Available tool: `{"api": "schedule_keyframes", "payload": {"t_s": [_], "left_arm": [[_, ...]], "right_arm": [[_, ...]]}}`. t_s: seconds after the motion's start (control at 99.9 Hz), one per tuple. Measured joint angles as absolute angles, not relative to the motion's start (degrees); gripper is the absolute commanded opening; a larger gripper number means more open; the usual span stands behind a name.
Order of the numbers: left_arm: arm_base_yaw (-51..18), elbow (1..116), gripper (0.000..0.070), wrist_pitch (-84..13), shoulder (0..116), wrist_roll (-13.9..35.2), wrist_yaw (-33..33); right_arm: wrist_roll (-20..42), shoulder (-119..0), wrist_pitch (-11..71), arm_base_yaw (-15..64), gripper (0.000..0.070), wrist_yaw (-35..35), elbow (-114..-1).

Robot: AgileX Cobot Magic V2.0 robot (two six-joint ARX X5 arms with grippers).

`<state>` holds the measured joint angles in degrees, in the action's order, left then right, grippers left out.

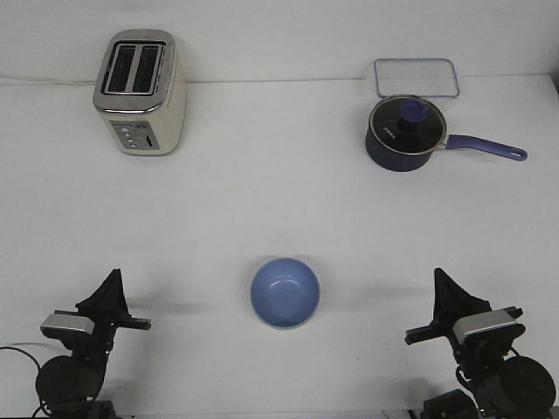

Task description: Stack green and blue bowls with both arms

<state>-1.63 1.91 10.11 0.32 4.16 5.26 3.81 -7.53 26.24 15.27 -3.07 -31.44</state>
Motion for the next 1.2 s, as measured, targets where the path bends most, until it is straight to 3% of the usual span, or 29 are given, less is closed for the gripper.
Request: {"api": "schedule_keyframes", "payload": {"t_s": [0.841,1.001,1.201], "left_arm": [[-1.6,1.9,0.0012,9.8,0.5,4.0,5.3],[-1.6,1.9,0.0012,9.8,0.5,4.0,5.2],[-1.6,1.9,0.0012,9.8,0.5,4.0,5.2]], "right_arm": [[3.7,-7.5,26.2,15.3,0.0000,-3.1,-31.4],[-0.3,-7.0,23.6,13.3,0.0000,-3.2,-29.5],[-6.7,-3.3,13.7,5.5,0.0000,0.2,-15.9]]}}
